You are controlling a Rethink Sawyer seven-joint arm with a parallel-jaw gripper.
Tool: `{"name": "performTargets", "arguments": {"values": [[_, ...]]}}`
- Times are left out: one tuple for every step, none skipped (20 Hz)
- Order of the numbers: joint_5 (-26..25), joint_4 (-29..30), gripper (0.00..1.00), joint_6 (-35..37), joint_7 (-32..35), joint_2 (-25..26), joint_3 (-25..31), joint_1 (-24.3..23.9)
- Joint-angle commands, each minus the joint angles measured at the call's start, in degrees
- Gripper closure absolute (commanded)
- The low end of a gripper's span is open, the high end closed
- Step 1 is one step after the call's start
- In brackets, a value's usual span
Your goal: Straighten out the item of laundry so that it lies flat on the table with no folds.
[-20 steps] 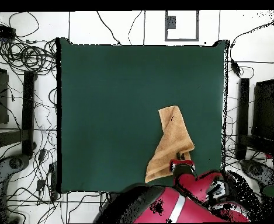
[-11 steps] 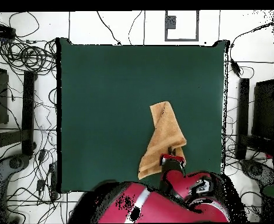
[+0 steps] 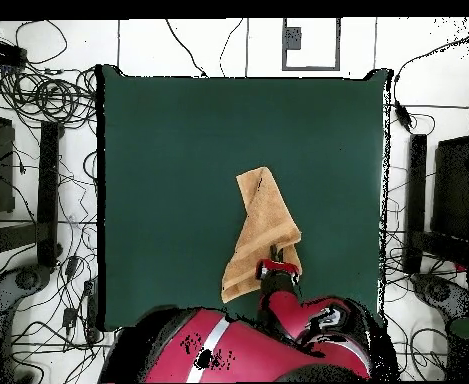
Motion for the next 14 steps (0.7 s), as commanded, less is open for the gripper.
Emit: {"name": "performTargets", "arguments": {"values": [[6.4,3.0,1.0,-4.6,3.7,4.0,6.5,1.0],[6.9,3.2,1.0,-4.9,3.8,4.2,6.5,0.8],[7.4,3.3,1.0,-5.3,4.0,4.4,6.6,0.7],[7.4,3.3,1.0,-5.4,4.2,4.5,6.9,0.4],[7.0,3.5,1.0,-5.0,4.4,4.1,7.1,0.2],[6.4,3.6,1.0,-4.4,4.6,3.5,7.1,0.2],[4.1,4.2,1.0,-1.4,5.6,1.4,7.8,-0.2],[3.0,4.8,1.0,0.4,6.0,-0.2,7.9,-0.2],[0.6,6.2,1.0,4.2,6.9,-3.8,8.2,-0.3],[-1.0,7.2,1.0,6.8,7.8,-6.2,8.8,-0.7],[-4.0,9.1,1.0,11.9,9.1,-11.0,10.3,-1.7],[-5.5,10.3,1.0,14.6,9.7,-13.7,11.5,-2.5],[-8.0,12.3,1.0,19.6,10.5,-18.2,14.3,-4.5],[-8.8,13.5,1.0,22.2,10.5,-20.7,16.0,-5.9]]}}
